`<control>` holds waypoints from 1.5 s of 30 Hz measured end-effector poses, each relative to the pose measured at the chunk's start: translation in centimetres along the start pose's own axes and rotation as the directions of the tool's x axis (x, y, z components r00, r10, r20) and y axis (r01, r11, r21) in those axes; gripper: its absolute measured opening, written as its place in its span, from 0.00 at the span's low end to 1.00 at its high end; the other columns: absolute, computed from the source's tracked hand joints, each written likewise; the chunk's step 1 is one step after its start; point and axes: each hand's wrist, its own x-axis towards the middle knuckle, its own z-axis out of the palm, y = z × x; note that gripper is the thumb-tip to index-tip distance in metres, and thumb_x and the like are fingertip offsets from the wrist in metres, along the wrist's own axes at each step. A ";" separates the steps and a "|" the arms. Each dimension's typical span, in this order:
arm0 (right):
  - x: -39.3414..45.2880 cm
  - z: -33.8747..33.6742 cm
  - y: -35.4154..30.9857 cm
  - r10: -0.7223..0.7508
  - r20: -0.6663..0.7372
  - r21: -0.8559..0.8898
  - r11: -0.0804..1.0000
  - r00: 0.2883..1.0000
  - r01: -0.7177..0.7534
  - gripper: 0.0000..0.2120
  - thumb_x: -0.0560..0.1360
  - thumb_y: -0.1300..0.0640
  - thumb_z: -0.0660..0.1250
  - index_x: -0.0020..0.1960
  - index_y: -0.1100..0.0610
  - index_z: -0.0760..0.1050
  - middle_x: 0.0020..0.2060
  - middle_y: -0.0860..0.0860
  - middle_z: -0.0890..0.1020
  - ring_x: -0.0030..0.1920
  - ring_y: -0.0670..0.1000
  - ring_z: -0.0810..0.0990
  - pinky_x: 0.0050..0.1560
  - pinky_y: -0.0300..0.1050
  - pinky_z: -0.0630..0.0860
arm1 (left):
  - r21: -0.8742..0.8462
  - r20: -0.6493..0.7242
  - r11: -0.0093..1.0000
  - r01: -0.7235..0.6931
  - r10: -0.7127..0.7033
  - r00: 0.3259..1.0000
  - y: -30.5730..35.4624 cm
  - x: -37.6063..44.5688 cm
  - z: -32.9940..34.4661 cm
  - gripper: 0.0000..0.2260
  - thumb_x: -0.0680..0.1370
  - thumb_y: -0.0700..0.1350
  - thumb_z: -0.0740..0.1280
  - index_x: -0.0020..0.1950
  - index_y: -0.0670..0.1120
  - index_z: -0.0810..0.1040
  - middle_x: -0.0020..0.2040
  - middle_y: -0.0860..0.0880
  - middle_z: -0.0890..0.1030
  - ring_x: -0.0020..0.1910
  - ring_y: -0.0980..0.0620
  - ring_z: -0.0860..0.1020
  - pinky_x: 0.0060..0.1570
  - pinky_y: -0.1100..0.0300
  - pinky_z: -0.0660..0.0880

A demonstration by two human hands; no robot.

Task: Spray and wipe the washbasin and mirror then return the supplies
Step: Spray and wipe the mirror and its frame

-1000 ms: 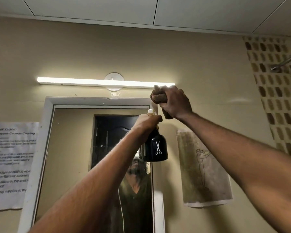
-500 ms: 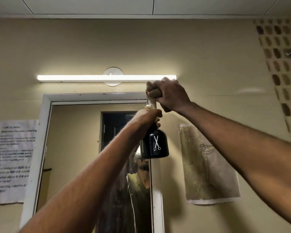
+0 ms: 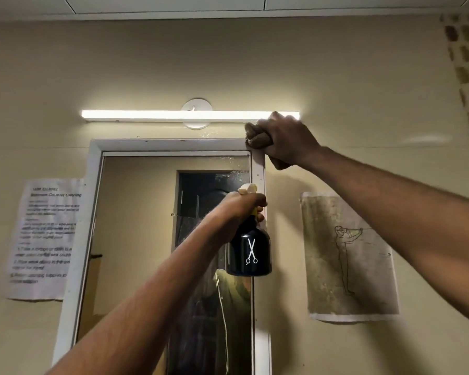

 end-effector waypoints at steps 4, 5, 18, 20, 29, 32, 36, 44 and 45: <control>-1.9 1.0 -0.6 0.010 -0.028 0.016 1.000 1.000 -0.009 0.15 0.71 0.54 0.68 0.56 0.55 0.74 0.51 0.59 0.76 0.52 0.62 0.75 0.43 0.48 0.68 | 0.146 -0.131 0.987 -0.066 0.085 0.988 -0.2 0.4 0.2 0.03 0.74 0.42 0.66 0.43 0.43 0.75 0.40 0.45 0.77 0.41 0.48 0.75 0.46 0.53 0.74; -2.7 1.4 -0.8 -0.002 -0.016 0.012 1.000 1.000 0.002 0.16 0.71 0.54 0.68 0.58 0.55 0.74 0.53 0.59 0.76 0.52 0.62 0.75 0.43 0.48 0.68 | 0.169 -0.150 0.983 -0.072 0.098 0.984 -0.3 0.4 0.2 0.04 0.74 0.43 0.66 0.43 0.43 0.75 0.40 0.45 0.77 0.41 0.48 0.76 0.46 0.53 0.75; -5.6 2.4 -1.8 0.027 0.024 0.034 0.999 0.999 -0.028 0.19 0.72 0.53 0.68 0.61 0.54 0.72 0.53 0.58 0.77 0.49 0.61 0.76 0.43 0.46 0.68 | 0.013 0.030 0.999 -0.034 0.034 0.999 -1.8 -0.7 -0.3 0.06 0.74 0.42 0.67 0.46 0.40 0.77 0.40 0.42 0.78 0.41 0.45 0.76 0.46 0.51 0.74; -7.9 2.6 -2.2 -0.028 0.078 0.034 0.999 0.997 0.025 0.19 0.72 0.52 0.69 0.61 0.54 0.72 0.53 0.57 0.77 0.48 0.60 0.77 0.42 0.45 0.68 | -0.005 -0.002 0.999 -0.038 0.038 0.999 -2.3 -0.9 -0.2 0.05 0.74 0.41 0.67 0.46 0.40 0.77 0.39 0.42 0.78 0.41 0.45 0.77 0.47 0.50 0.76; -2.9 1.1 -1.6 0.078 0.090 0.082 0.993 0.993 -0.085 0.19 0.74 0.49 0.67 0.63 0.53 0.72 0.53 0.58 0.76 0.53 0.62 0.76 0.45 0.46 0.67 | 0.000 -0.016 0.999 -0.038 0.038 0.999 -2.1 -1.4 0.5 0.08 0.74 0.43 0.67 0.49 0.39 0.77 0.40 0.43 0.78 0.40 0.47 0.77 0.47 0.52 0.76; -5.9 2.1 -1.8 0.034 0.094 0.094 0.995 0.995 -0.043 0.20 0.73 0.52 0.68 0.63 0.54 0.72 0.54 0.58 0.77 0.51 0.62 0.76 0.47 0.47 0.68 | 0.062 -0.227 0.995 -0.082 0.095 0.969 -2.4 -1.2 0.8 0.06 0.72 0.44 0.67 0.41 0.42 0.78 0.35 0.45 0.79 0.34 0.49 0.78 0.39 0.56 0.77; -5.1 1.4 -1.5 0.020 0.156 0.097 0.995 0.988 -0.035 0.24 0.72 0.48 0.70 0.65 0.54 0.71 0.54 0.58 0.77 0.51 0.60 0.77 0.46 0.45 0.65 | -0.019 -0.086 1.000 -0.011 0.009 0.996 -1.9 -1.5 1.4 0.06 0.71 0.44 0.69 0.44 0.42 0.78 0.37 0.44 0.79 0.40 0.46 0.78 0.49 0.50 0.76; -7.2 2.5 -2.0 0.032 0.122 0.162 0.985 0.992 -0.052 0.23 0.73 0.48 0.70 0.65 0.53 0.71 0.54 0.57 0.77 0.50 0.60 0.77 0.48 0.47 0.69 | 0.081 -0.056 0.997 0.004 0.001 0.998 -2.2 -2.6 1.4 0.09 0.73 0.47 0.68 0.49 0.43 0.78 0.44 0.43 0.80 0.45 0.47 0.77 0.57 0.48 0.75; -7.8 2.7 -2.1 0.026 0.119 0.172 0.984 0.993 -0.046 0.22 0.72 0.49 0.70 0.64 0.52 0.72 0.53 0.57 0.77 0.49 0.60 0.77 0.47 0.47 0.70 | 0.074 -0.063 0.997 -0.001 0.006 0.998 -2.3 -2.8 1.4 0.08 0.74 0.46 0.68 0.48 0.43 0.77 0.44 0.43 0.80 0.45 0.47 0.77 0.57 0.48 0.75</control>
